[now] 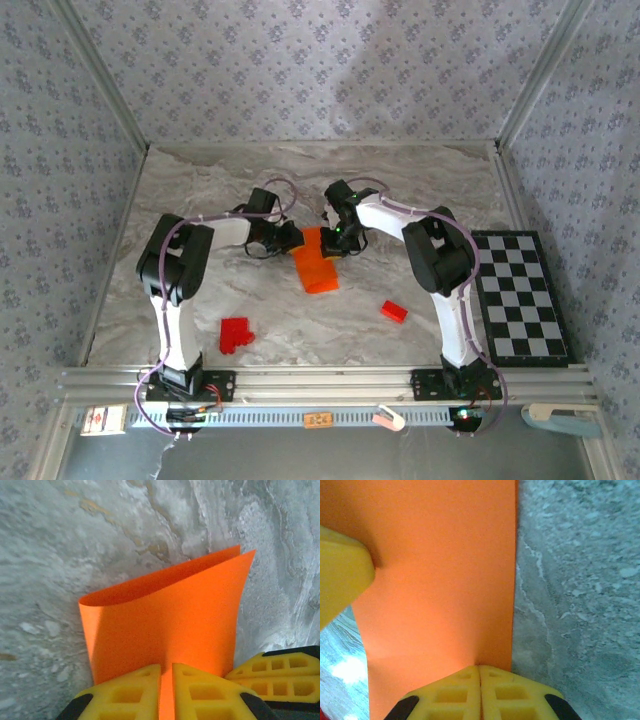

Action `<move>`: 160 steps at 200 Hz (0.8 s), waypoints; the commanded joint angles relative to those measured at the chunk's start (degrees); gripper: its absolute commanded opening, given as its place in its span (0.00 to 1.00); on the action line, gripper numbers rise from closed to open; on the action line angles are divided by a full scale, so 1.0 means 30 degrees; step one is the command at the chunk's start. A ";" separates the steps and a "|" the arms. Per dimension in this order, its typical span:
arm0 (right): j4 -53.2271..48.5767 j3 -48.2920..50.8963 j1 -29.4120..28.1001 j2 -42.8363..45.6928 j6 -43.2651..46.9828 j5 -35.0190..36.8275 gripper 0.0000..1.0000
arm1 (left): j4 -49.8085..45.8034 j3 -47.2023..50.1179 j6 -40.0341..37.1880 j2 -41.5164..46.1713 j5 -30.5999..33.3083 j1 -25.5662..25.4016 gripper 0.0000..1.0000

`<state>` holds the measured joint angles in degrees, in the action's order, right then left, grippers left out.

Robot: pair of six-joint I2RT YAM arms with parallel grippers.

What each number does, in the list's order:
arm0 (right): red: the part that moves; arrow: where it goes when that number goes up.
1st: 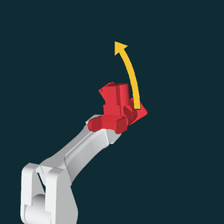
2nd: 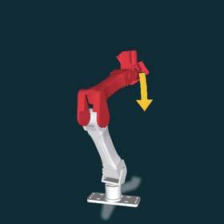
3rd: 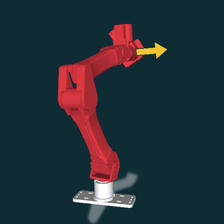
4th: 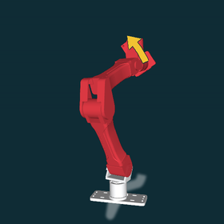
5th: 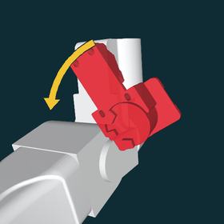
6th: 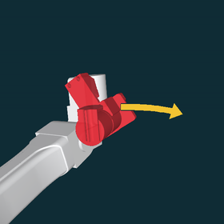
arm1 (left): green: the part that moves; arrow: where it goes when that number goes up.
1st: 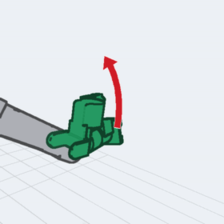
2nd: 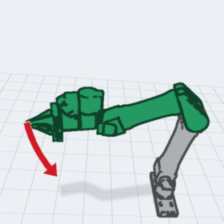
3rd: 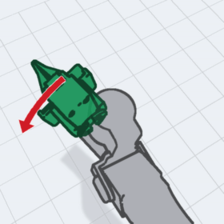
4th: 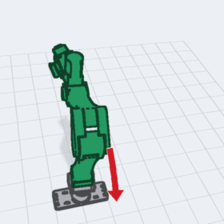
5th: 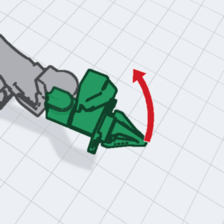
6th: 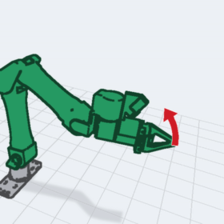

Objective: Fold a paper plane with a square sheet of paper (pick it up from the middle)

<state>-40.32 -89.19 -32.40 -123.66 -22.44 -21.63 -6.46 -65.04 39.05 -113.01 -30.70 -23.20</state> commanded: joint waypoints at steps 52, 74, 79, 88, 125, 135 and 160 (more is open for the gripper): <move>-0.1930 0.1542 0.0075 -0.2432 -0.0287 0.4543 0.09 | -0.3858 -0.2522 -0.3879 -0.1118 0.2797 0.2300 0.15; -0.1857 0.1602 -0.0009 -0.2463 -0.0387 0.4456 0.09 | -0.4435 -0.3244 -0.4113 -0.0538 0.2576 0.2403 0.15; -0.1855 0.1598 -0.0024 -0.2463 -0.0429 0.4455 0.09 | -0.4388 -0.3278 -0.4023 -0.0246 0.2303 0.2365 0.15; -0.1825 0.1592 -0.0033 -0.2463 -0.0460 0.4405 0.09 | -0.4077 -0.3159 -0.3647 0.0285 0.1763 0.2286 0.15; -0.1787 0.1603 -0.0082 -0.2565 -0.0549 0.4246 0.09 | -0.1704 -0.1627 -0.1548 0.2043 0.0209 0.1139 0.15; -0.1747 0.1568 -0.0113 -0.2609 -0.0578 0.4224 0.09 | -0.0896 -0.1446 -0.0968 0.1843 -0.0109 0.0668 0.15; -0.1803 0.1414 -0.0141 -0.2784 -0.0540 0.4206 0.09 | -0.1331 -0.2321 -0.1004 0.0542 0.0252 0.0019 0.15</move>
<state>-40.34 -89.14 -32.73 -123.74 -23.11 -21.19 -11.31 -70.52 34.17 -108.99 -28.71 -21.52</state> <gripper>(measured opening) 0.088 0.153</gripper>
